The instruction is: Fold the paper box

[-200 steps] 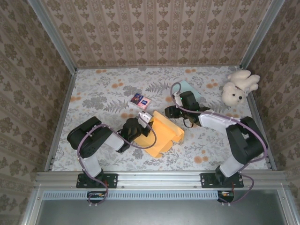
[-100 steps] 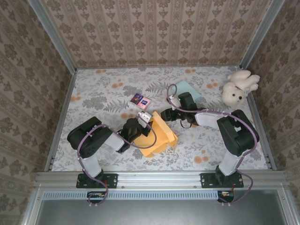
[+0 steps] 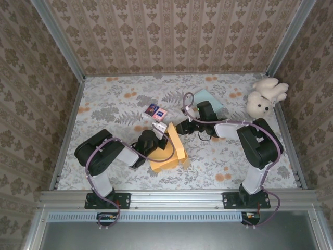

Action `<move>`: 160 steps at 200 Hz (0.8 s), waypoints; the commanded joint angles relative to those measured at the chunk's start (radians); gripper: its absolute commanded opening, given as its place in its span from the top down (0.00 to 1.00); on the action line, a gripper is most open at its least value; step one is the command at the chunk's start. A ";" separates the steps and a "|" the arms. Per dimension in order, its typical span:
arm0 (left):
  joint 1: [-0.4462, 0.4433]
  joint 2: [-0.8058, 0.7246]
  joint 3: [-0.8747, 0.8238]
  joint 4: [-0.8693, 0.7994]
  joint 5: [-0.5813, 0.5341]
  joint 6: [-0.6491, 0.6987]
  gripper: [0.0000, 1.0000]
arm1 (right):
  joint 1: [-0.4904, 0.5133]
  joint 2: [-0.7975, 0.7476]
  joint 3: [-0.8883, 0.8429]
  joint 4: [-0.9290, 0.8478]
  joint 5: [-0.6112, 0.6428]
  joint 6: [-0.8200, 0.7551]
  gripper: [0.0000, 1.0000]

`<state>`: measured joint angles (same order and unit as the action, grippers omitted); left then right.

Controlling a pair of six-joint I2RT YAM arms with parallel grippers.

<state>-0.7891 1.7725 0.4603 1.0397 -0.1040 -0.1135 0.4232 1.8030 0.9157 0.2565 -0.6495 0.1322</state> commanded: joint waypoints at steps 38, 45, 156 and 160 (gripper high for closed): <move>0.030 0.025 0.050 -0.177 -0.173 -0.082 0.97 | 0.061 0.042 0.021 -0.074 -0.243 -0.042 0.60; 0.031 0.022 0.045 -0.165 -0.155 -0.079 0.97 | 0.064 0.047 0.026 -0.078 -0.240 -0.042 0.60; 0.013 -0.018 0.000 -0.115 -0.052 -0.037 0.98 | 0.040 -0.066 -0.041 -0.046 0.109 0.085 0.62; 0.012 -0.018 0.000 -0.121 -0.067 -0.039 0.98 | 0.040 -0.087 -0.046 -0.054 0.150 0.088 0.62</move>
<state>-0.7673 1.7588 0.4339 1.0554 -0.0906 -0.1387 0.4267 1.8145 0.9245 0.2619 -0.6575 0.1841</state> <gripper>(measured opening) 0.046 0.368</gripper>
